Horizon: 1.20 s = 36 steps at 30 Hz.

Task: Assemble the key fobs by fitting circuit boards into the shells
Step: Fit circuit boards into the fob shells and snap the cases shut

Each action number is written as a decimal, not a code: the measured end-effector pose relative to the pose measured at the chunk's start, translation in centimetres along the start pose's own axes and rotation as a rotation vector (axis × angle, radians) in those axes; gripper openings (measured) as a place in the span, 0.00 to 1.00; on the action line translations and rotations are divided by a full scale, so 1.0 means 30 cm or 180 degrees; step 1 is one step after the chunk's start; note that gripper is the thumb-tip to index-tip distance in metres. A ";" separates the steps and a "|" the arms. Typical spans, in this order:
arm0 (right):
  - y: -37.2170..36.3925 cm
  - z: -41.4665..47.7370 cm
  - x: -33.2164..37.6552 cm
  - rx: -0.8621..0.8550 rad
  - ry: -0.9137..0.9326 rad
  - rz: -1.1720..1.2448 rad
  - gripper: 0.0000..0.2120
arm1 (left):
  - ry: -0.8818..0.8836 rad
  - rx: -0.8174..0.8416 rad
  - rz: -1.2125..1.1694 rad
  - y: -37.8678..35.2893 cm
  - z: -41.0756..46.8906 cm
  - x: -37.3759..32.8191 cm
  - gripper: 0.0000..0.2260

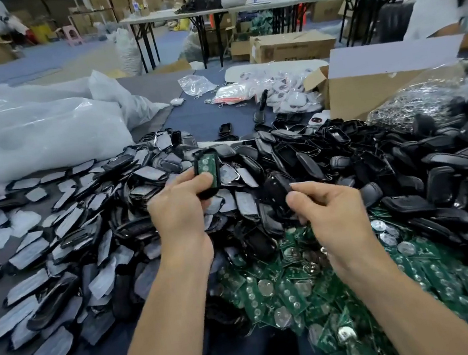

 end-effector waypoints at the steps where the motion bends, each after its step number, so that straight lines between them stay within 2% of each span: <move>1: 0.024 0.005 -0.017 0.0070 -0.0293 0.0339 0.11 | -0.0058 0.0203 0.0180 -0.025 -0.026 0.015 0.08; 3: 0.037 0.014 -0.038 0.0433 -0.0799 0.1145 0.07 | -0.0258 0.0583 0.0493 -0.071 -0.082 0.045 0.09; 5: 0.037 0.021 -0.043 0.0729 -0.0945 0.1569 0.10 | -0.0394 0.0889 0.0651 -0.100 -0.135 0.073 0.13; 10: 0.038 0.034 -0.044 0.0769 -0.0959 0.1494 0.10 | -0.0258 0.1184 0.0618 -0.120 -0.168 0.119 0.09; 15: 0.042 0.038 -0.051 0.0666 -0.0955 0.1295 0.08 | -0.0041 0.1397 0.0519 -0.132 -0.164 0.105 0.21; 19: 0.040 0.037 -0.053 0.0645 -0.0960 0.1212 0.06 | 0.0122 0.1536 0.0350 -0.145 -0.168 0.091 0.13; 23: 0.045 0.022 -0.056 0.0626 -0.0816 0.1028 0.08 | 0.0193 0.1630 0.0301 -0.146 -0.178 0.097 0.19; 26: 0.050 0.012 -0.051 0.0786 -0.0708 0.0890 0.10 | 0.0392 0.1750 0.0112 -0.152 -0.182 0.103 0.15; 31: 0.040 0.003 -0.045 0.1306 -0.1169 0.1367 0.06 | 0.0817 0.1945 -0.0312 -0.156 -0.176 0.104 0.13; 34: 0.030 0.002 -0.046 0.1429 -0.1287 0.1556 0.09 | 0.0729 0.2078 -0.0247 -0.156 -0.168 0.108 0.14; 36: 0.030 0.002 -0.045 0.1304 -0.1191 0.1395 0.06 | 0.0547 0.2098 -0.0150 -0.156 -0.163 0.114 0.16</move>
Point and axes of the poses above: each hand's wrist, its own z-axis towards the middle knuckle, its own y-axis out of the back of the hand, x = y × z, the point moved 3 cm from there along z, towards the middle knuckle, and after that the axes turned 15 degrees about -y, right-handed, at the moved point
